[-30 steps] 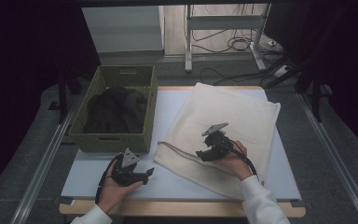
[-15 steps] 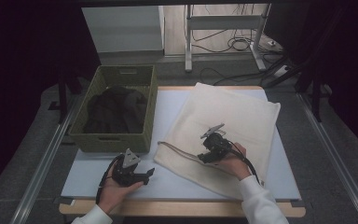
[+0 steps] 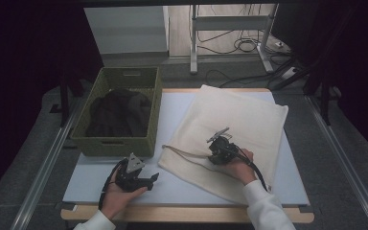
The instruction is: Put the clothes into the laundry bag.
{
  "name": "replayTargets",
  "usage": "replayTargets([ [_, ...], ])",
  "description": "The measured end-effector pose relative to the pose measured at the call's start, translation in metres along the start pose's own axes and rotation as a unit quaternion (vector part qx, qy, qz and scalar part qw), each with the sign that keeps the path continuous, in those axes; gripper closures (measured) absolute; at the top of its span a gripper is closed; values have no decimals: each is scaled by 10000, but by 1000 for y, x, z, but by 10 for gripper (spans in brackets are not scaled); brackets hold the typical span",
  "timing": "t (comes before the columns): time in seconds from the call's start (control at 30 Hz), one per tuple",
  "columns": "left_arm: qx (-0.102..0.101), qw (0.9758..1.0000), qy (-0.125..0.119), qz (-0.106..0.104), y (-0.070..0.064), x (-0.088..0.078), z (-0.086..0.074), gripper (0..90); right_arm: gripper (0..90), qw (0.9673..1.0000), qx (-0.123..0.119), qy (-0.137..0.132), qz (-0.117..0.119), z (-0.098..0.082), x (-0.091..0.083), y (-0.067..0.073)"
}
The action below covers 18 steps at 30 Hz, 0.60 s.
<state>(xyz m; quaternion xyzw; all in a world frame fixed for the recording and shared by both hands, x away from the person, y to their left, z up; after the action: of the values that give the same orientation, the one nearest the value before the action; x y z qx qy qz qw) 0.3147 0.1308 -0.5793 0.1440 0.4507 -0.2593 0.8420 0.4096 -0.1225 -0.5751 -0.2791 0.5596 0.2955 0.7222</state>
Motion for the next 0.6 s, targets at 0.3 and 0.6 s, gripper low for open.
replayTargets([
  [0.3,-19,10000,1,-3,1,0,0,224,847,9999,25,-56,80,1,-2,-5],
  [0.6,-125,9997,-56,-204,0,-2,1,224,854,9995,-7,-252,209,5,-17,-9],
])
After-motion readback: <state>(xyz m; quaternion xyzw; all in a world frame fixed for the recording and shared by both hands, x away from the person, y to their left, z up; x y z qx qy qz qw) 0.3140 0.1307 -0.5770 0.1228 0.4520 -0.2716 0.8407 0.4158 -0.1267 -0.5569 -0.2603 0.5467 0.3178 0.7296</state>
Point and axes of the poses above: each handheld gripper's, and its own axes: x roughly forward along the jaws, z roughly out of its top, y roughly to its left, the point moved 8 cm from there along x, roughly forward along the jaws, and after that the axes turned 15 degrees about y, right-handed, at the moved point
